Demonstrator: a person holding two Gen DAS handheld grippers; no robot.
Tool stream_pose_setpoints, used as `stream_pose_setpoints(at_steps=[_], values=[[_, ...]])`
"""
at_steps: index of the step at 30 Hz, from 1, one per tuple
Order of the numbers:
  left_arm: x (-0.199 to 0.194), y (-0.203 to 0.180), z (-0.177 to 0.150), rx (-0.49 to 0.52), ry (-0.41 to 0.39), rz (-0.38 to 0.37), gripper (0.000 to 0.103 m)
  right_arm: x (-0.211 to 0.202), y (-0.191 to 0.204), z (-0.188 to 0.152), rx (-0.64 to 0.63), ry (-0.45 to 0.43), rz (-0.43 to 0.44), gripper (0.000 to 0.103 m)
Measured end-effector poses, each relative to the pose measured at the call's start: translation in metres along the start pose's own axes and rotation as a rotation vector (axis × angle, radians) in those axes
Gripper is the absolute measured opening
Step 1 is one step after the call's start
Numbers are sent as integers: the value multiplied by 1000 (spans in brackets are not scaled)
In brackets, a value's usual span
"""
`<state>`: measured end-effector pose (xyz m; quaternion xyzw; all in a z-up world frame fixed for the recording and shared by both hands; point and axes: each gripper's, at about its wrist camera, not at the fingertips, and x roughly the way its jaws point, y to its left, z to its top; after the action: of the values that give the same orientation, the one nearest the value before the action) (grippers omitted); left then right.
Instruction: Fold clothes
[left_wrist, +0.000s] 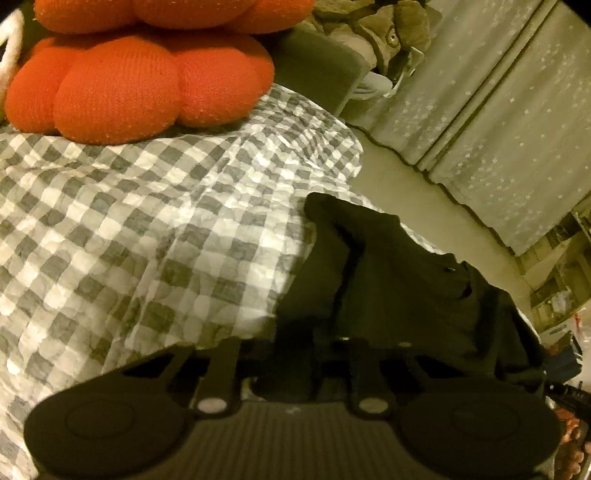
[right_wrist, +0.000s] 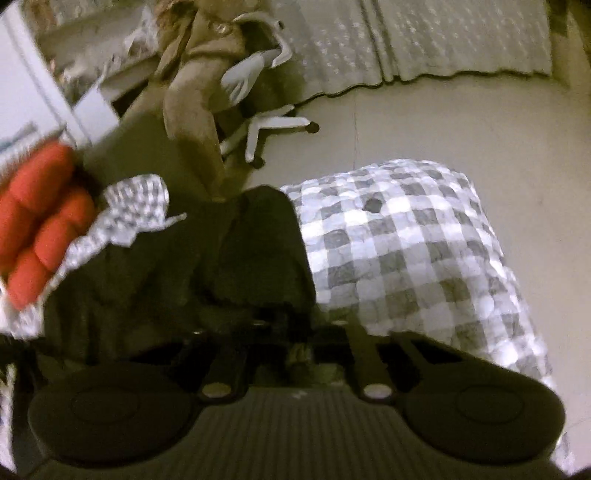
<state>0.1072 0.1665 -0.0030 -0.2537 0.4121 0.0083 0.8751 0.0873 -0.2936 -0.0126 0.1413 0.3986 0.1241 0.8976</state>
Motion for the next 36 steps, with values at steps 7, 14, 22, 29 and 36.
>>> stream_pose_setpoints(at_steps=[7,14,22,29,36], values=[[4,-1,7,0,-8,19,1,2,-15,8,21,-12,-35,4],[6,0,24,10,-46,64,1,0,-36,25,74,-49,-116,4],[4,4,55,45,-87,149,1,3,-46,47,68,-81,-186,4],[6,-4,80,86,-126,230,2,6,-57,68,64,-112,-243,4],[10,-35,84,106,-158,204,44,11,-76,72,106,-91,-226,8]])
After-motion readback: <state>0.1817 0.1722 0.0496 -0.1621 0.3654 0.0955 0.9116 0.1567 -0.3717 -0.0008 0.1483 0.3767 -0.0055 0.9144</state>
